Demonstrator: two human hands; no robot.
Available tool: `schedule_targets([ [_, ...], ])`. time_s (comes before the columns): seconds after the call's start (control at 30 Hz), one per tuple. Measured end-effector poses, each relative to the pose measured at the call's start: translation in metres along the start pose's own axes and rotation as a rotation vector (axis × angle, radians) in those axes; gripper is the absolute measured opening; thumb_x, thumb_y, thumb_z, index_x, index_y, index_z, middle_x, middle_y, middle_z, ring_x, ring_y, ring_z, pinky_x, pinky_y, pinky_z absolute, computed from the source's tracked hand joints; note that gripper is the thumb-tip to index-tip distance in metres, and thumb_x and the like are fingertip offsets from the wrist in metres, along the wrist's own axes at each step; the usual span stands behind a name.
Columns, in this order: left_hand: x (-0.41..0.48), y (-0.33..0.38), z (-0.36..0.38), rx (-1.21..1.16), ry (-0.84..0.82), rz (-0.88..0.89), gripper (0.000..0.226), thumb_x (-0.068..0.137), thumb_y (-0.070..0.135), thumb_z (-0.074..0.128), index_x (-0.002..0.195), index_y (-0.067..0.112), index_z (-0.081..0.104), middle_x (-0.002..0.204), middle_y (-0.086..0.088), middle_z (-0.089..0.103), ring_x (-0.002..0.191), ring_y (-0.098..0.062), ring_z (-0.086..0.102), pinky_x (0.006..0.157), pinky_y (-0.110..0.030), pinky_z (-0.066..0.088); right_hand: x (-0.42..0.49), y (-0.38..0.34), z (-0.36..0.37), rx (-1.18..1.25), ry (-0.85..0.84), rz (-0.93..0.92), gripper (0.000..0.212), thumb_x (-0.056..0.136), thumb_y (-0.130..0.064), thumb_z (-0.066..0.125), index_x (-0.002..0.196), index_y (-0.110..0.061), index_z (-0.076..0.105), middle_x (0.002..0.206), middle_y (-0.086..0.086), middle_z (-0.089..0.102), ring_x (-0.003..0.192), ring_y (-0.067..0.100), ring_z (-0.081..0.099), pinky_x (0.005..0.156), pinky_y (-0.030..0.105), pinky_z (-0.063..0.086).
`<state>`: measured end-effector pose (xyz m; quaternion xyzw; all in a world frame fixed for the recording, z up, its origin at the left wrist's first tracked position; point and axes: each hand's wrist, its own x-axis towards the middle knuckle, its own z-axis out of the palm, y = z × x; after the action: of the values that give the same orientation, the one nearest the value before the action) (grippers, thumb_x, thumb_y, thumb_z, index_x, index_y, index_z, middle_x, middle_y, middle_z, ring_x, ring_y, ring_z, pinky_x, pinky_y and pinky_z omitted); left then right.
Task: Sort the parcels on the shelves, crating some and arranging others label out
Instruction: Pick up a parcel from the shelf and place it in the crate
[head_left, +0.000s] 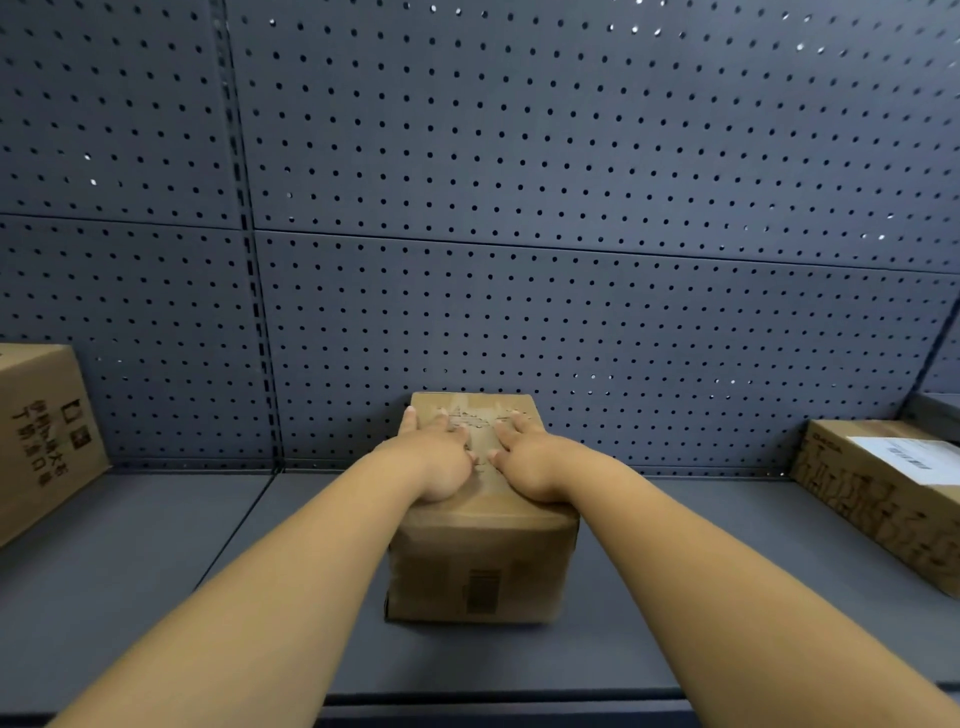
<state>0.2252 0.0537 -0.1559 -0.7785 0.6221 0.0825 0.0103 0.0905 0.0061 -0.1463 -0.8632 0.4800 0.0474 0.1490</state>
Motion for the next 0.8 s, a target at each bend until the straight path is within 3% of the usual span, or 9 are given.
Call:
schedule_targets([
  [0.17, -0.001, 0.001, -0.002, -0.060, 0.044, -0.018, 0.052, 0.103, 0.032, 0.019, 0.153, 0.018, 0.015, 0.161, -0.013, 0.003, 0.147, -0.035, -0.010, 0.118, -0.053, -0.004, -0.007, -0.003, -0.004, 0.027, 0.038, -0.023, 0.057, 0.106, -0.032, 0.023, 0.156, -0.016, 0.003, 0.163, 0.004, -0.013, 0.151, 0.026, 0.002, 0.120, 0.041, 0.007],
  [0.3, 0.003, -0.002, 0.003, -0.025, 0.012, -0.007, 0.054, 0.100, 0.037, 0.022, 0.152, 0.023, 0.016, 0.161, -0.010, 0.001, 0.146, -0.038, -0.011, 0.117, -0.058, 0.004, -0.004, -0.002, -0.001, 0.031, 0.043, -0.024, 0.058, 0.105, -0.035, 0.027, 0.156, -0.018, 0.006, 0.163, 0.002, -0.012, 0.151, 0.025, 0.004, 0.120, 0.040, 0.008],
  [0.4, 0.001, -0.002, 0.003, -0.032, 0.003, -0.016, 0.053, 0.099, 0.040, 0.025, 0.149, 0.023, 0.025, 0.161, -0.008, 0.007, 0.146, -0.038, -0.003, 0.115, -0.060, 0.007, -0.004, -0.003, -0.001, 0.036, 0.048, -0.010, 0.058, 0.104, -0.034, 0.028, 0.156, -0.018, 0.006, 0.163, 0.001, -0.011, 0.150, 0.026, 0.005, 0.121, 0.042, 0.010],
  [0.5, -0.011, 0.001, -0.003, -0.056, 0.026, 0.007, 0.049, 0.101, 0.034, 0.024, 0.149, 0.022, 0.027, 0.161, -0.008, 0.005, 0.147, -0.034, 0.007, 0.115, -0.061, -0.002, -0.010, -0.003, -0.001, 0.126, 0.107, -0.021, 0.059, 0.103, -0.036, 0.034, 0.156, -0.018, 0.013, 0.164, 0.003, -0.008, 0.149, 0.028, 0.012, 0.118, 0.039, 0.014],
  [0.57, -0.017, 0.001, -0.006, -0.171, 0.053, 0.016, 0.050, 0.102, 0.033, 0.028, 0.151, 0.021, 0.025, 0.162, -0.006, 0.003, 0.146, -0.033, 0.014, 0.118, -0.054, 0.006, -0.016, 0.000, -0.001, 0.276, 0.176, -0.005, 0.064, 0.099, -0.039, 0.044, 0.155, -0.019, 0.019, 0.164, 0.004, -0.005, 0.147, 0.028, 0.019, 0.116, 0.037, 0.020],
  [0.7, -0.027, 0.000, -0.012, -0.413, 0.113, 0.031, 0.050, 0.099, 0.034, 0.042, 0.146, 0.015, 0.038, 0.159, -0.006, 0.020, 0.143, -0.027, 0.025, 0.115, -0.039, 0.022, -0.029, 0.007, 0.000, 0.623, 0.261, 0.098, 0.076, 0.091, -0.039, 0.061, 0.152, -0.020, 0.022, 0.155, 0.011, 0.022, 0.125, 0.028, 0.045, 0.100, 0.034, 0.036],
  [0.8, -0.038, 0.003, -0.013, -0.448, 0.151, 0.047, 0.044, 0.099, 0.032, 0.044, 0.141, 0.016, 0.046, 0.158, -0.003, 0.025, 0.132, -0.026, 0.042, 0.106, -0.032, 0.033, -0.037, 0.010, -0.002, 0.759, 0.296, 0.095, 0.070, 0.090, -0.028, 0.064, 0.148, -0.012, 0.028, 0.144, 0.009, 0.043, 0.108, 0.018, 0.048, 0.089, 0.029, 0.038],
])
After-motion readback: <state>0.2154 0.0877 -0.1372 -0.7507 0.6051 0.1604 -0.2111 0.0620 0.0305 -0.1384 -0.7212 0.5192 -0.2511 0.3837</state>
